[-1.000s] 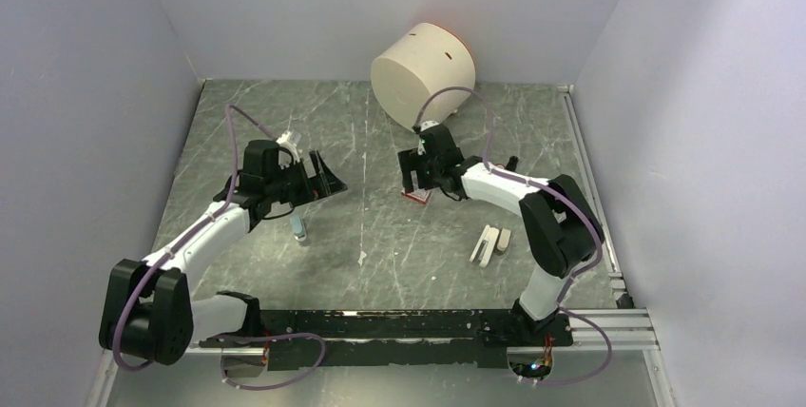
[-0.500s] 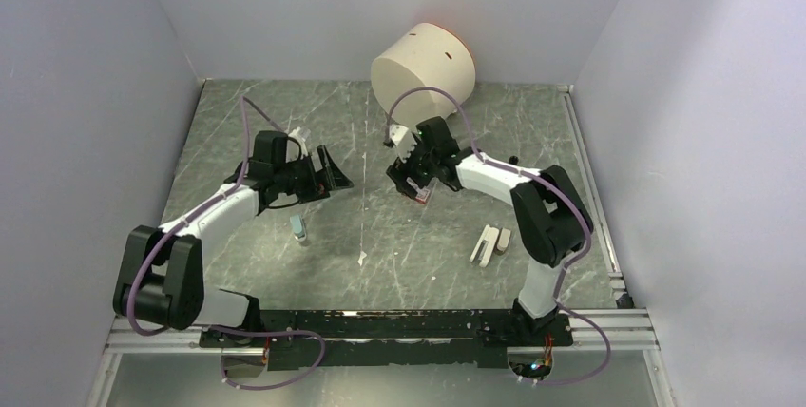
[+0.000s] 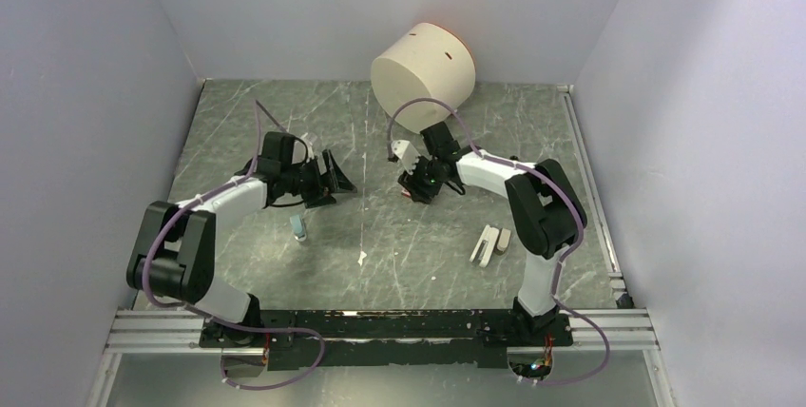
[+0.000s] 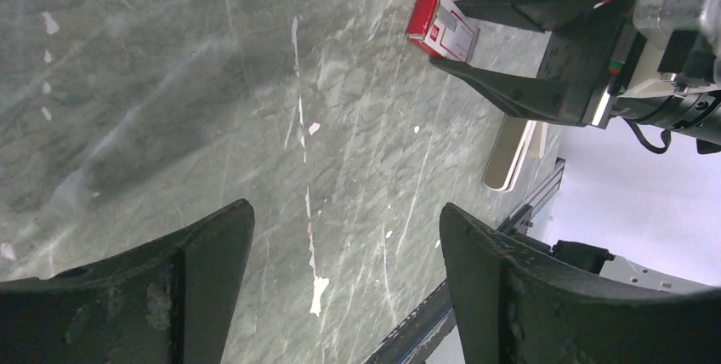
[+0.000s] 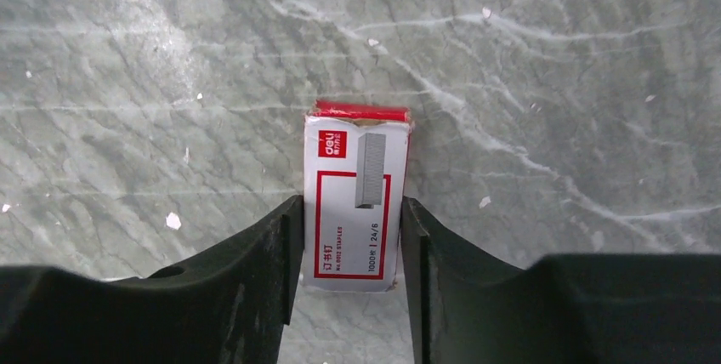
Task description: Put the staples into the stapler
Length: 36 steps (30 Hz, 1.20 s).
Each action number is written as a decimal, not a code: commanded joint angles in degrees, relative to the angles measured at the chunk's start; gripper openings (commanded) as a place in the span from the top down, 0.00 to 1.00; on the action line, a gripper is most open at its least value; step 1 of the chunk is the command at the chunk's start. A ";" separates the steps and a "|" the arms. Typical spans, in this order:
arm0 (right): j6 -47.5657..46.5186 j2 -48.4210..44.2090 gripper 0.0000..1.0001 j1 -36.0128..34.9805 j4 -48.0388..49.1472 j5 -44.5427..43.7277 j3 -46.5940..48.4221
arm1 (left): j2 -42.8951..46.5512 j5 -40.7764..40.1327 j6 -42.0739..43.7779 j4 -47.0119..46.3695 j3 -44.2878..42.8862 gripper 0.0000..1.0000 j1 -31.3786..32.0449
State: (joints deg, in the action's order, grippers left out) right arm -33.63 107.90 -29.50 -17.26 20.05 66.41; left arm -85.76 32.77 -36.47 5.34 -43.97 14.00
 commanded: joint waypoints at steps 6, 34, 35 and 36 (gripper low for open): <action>-3.73 2.64 0.57 0.96 -1.77 0.65 1.09 | -8.68 8.02 -4.65 -7.81 -4.95 0.26 -0.10; -7.96 3.98 0.54 -2.80 2.19 7.27 -1.92 | -29.74 7.58 -10.81 -26.83 -14.32 0.48 10.17; -7.87 4.11 0.54 -2.89 2.34 7.35 -1.84 | -30.03 7.39 -10.23 -26.43 -14.65 0.48 10.25; -7.86 4.12 0.53 -2.93 2.42 7.26 -1.82 | -30.28 7.31 -9.93 -26.39 -14.77 0.50 10.26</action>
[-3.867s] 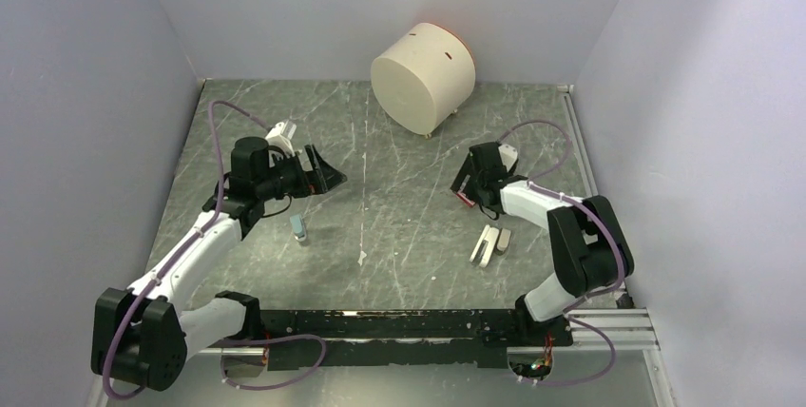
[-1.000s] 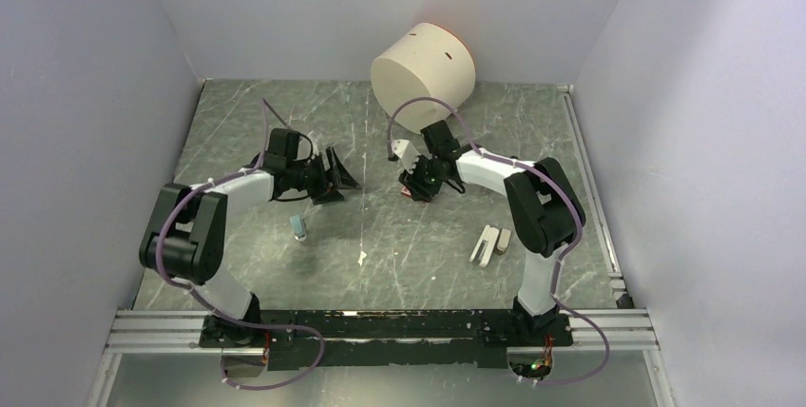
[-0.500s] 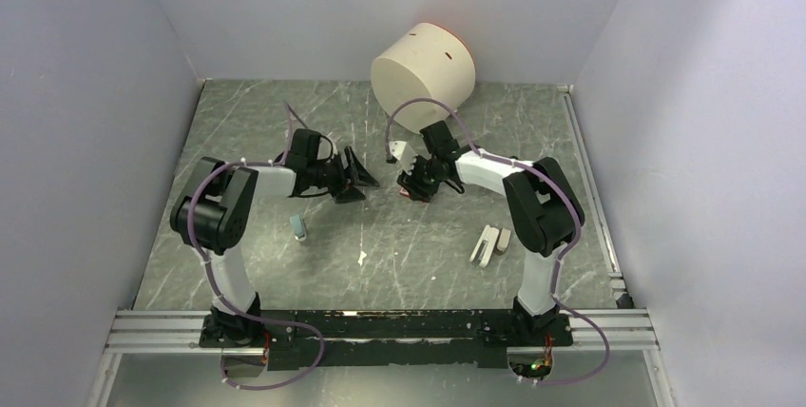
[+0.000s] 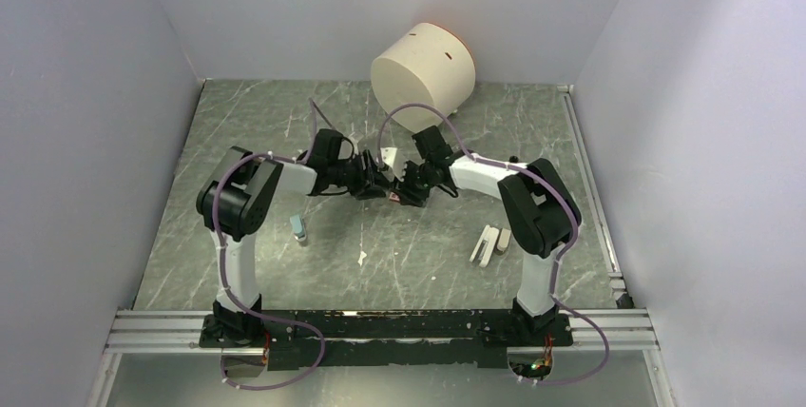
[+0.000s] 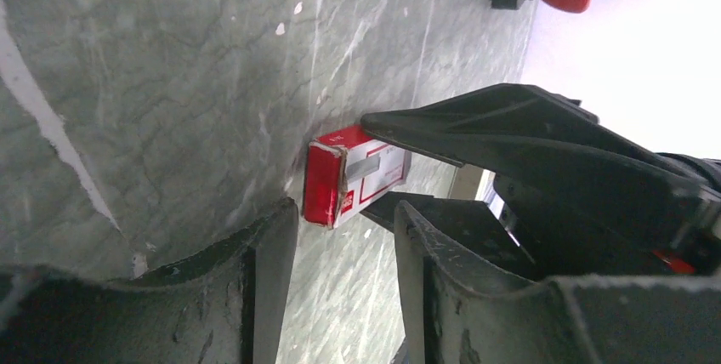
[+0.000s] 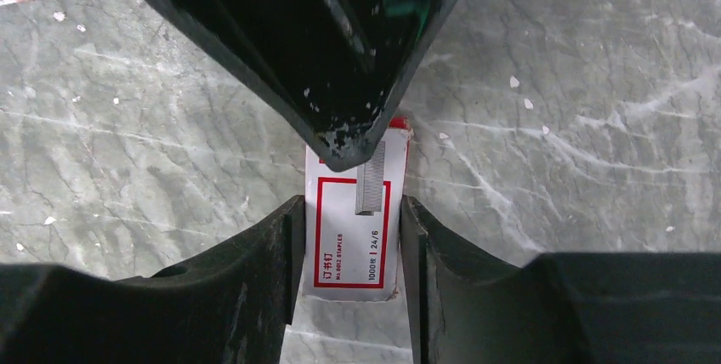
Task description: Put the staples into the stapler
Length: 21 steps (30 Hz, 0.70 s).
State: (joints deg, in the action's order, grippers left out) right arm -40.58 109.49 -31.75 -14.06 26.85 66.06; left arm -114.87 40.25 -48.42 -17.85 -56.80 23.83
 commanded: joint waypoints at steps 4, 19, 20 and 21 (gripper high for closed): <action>-0.96 2.74 0.52 -0.95 -0.88 0.22 -1.07 | -1.73 -0.69 2.73 -3.23 -1.81 0.56 0.55; -0.74 3.29 0.51 -1.47 -1.39 -0.30 -0.28 | -2.92 -0.18 2.31 -4.79 -0.46 0.70 1.37; -0.80 3.22 0.51 -1.48 -1.32 -0.30 -0.32 | -2.97 -0.25 2.48 -4.64 -0.38 0.70 1.45; -0.82 3.19 0.51 -1.48 -1.37 -0.26 -0.37 | -3.08 -0.19 2.60 -4.51 -0.41 0.70 1.47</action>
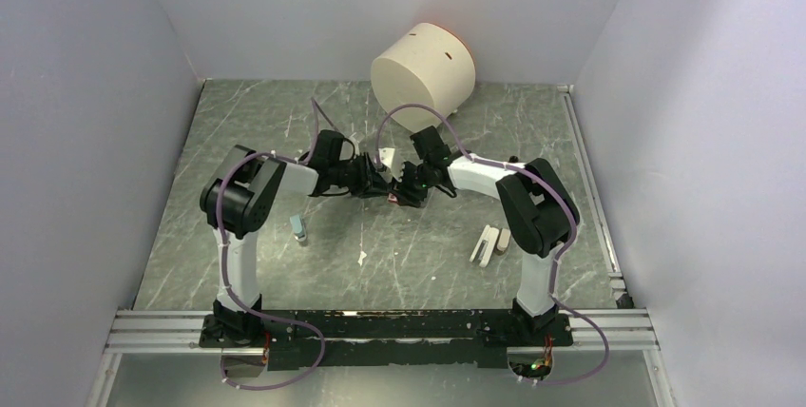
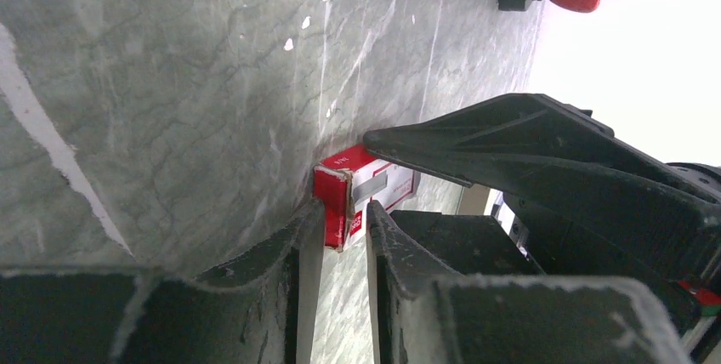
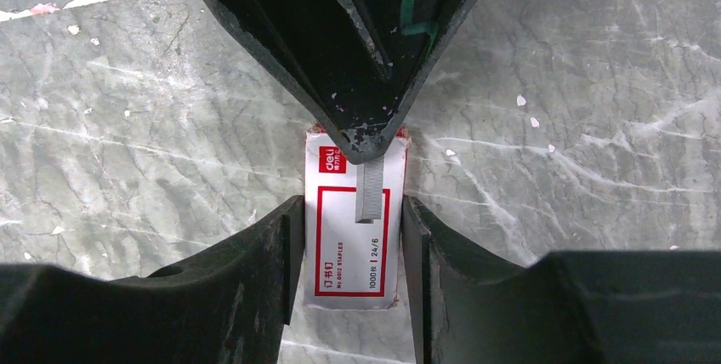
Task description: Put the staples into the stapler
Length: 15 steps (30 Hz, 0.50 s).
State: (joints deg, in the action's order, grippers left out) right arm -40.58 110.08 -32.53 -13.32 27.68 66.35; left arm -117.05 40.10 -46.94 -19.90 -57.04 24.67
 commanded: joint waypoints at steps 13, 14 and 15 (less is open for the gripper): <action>-0.87 2.62 0.55 -1.76 -1.68 -2.35 -0.67 | -1.90 2.13 -0.74 -6.22 0.52 0.75 1.00; -0.90 2.54 0.55 -1.91 -1.52 -2.54 -0.77 | -1.99 2.32 -0.97 -6.39 0.52 0.76 1.08; -0.80 2.40 0.56 -2.08 -1.15 -2.69 -0.90 | -2.03 2.70 -1.22 -6.76 0.59 0.76 1.05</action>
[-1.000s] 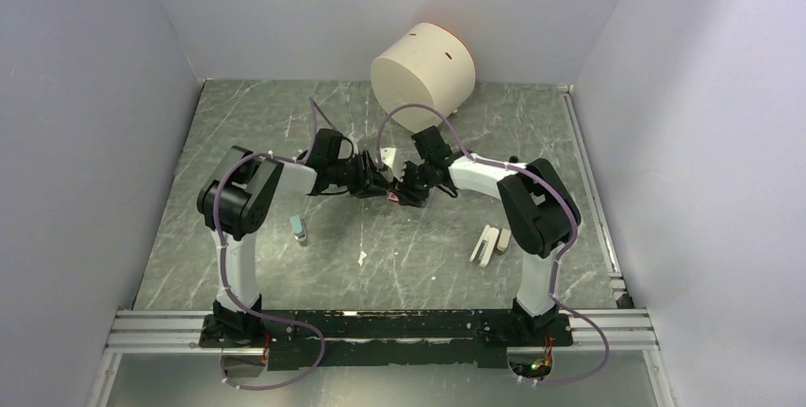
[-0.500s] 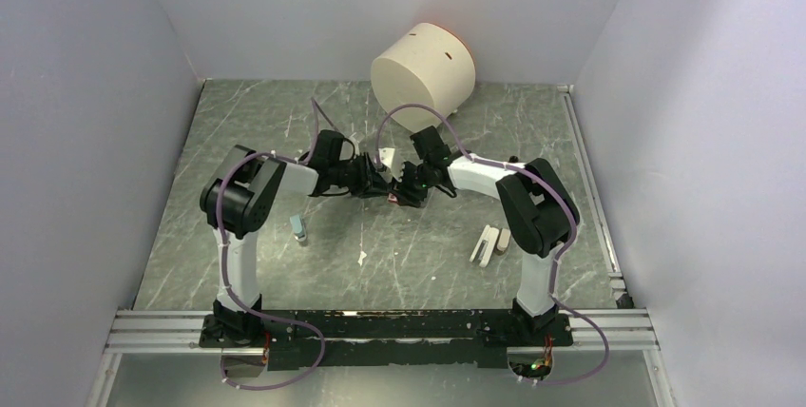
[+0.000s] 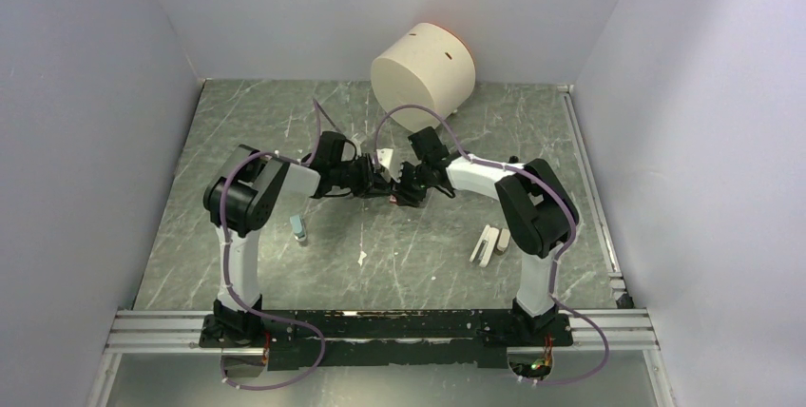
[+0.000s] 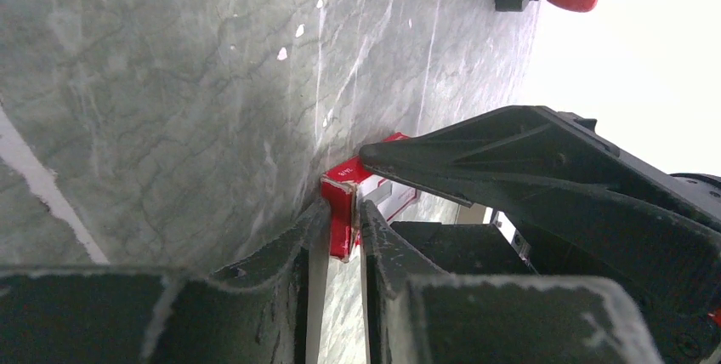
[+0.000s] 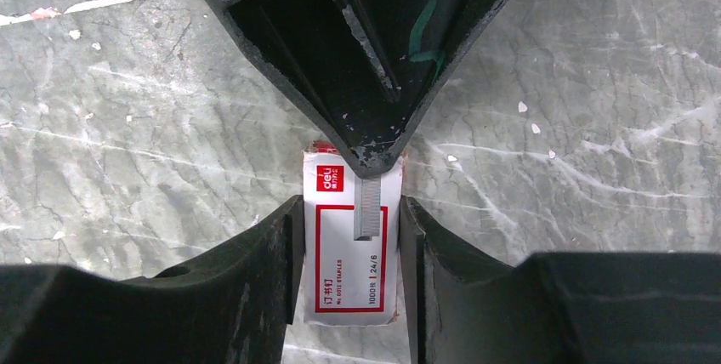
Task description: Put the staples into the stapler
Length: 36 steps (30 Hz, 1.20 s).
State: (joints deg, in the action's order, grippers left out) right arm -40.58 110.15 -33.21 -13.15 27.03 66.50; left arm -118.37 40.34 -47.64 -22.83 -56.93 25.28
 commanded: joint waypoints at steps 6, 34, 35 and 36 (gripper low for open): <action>-0.43 1.64 0.57 -2.39 0.43 -2.18 -1.46 | -1.16 5.09 -2.45 -6.51 1.00 0.76 0.47; 1.38 1.38 0.57 -3.33 1.81 -0.12 -1.12 | -2.07 10.50 -3.52 -4.83 1.08 0.78 0.69; 1.44 1.46 0.57 -3.32 1.74 -0.06 -1.04 | -2.33 10.38 -3.40 -4.39 0.97 0.78 0.73; 1.46 1.39 0.57 -3.29 1.65 -0.05 -0.98 | -2.61 10.33 -3.30 -3.74 0.83 0.78 0.74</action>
State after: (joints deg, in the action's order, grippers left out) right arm -38.98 109.51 -34.54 -12.05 24.71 65.89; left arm -119.20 45.56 -50.83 -27.57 -55.33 24.45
